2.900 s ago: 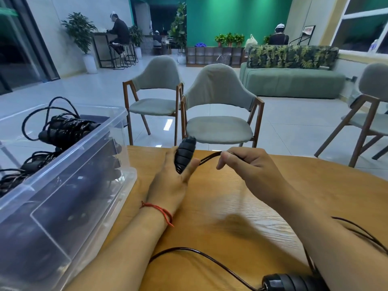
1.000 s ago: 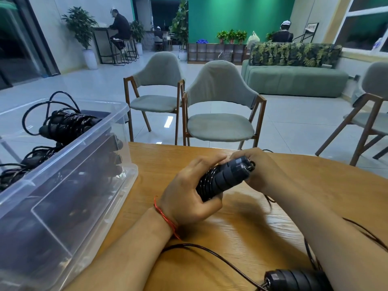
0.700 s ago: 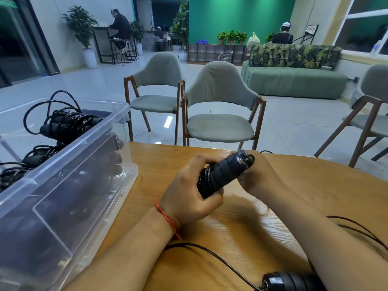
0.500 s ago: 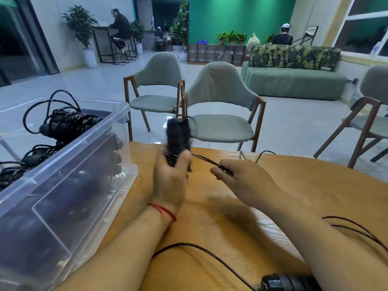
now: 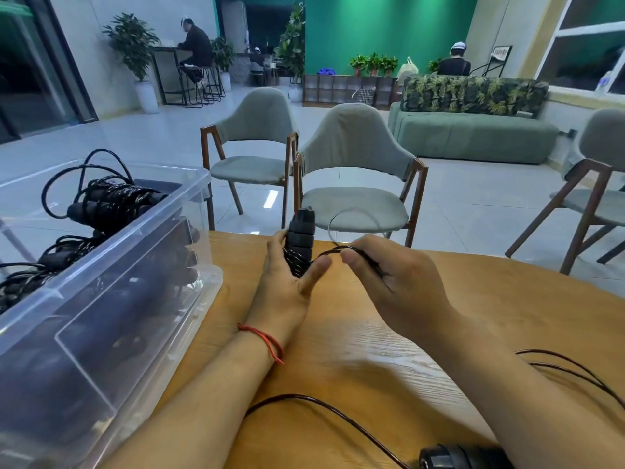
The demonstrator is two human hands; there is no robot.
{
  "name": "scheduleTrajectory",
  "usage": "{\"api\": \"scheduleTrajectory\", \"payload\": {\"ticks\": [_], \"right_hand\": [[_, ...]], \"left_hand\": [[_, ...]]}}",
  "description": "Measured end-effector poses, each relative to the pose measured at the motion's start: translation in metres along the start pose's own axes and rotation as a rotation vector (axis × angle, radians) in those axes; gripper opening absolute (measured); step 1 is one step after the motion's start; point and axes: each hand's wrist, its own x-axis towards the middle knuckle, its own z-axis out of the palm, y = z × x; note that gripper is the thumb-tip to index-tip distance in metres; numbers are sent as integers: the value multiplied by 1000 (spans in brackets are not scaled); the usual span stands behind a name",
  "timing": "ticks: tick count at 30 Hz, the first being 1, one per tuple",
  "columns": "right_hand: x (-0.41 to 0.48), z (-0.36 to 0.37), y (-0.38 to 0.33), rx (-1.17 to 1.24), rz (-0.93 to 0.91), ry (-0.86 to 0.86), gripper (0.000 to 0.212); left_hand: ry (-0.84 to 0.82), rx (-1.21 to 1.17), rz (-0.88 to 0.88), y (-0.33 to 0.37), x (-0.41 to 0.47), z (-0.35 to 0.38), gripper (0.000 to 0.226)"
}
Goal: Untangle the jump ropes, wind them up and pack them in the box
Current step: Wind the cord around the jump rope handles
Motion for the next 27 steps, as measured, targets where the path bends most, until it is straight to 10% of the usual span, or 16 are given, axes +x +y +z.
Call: {"api": "scheduleTrajectory", "payload": {"ticks": [10,14,19,27], "right_hand": [[7,-3,9,-95,-323,-88,22],[18,-24,25,107,5,-87,19],[14,-31,48,608,619,-348,21],[12,-7,40,528,533,-355,18]], "left_hand": [[-172,533,99,10,-11,-2,55],[-416,454,439,21,-20,2,58],[-302,287,617,31,-27,1,75],[-318,105,656,31,-28,0,70]]}}
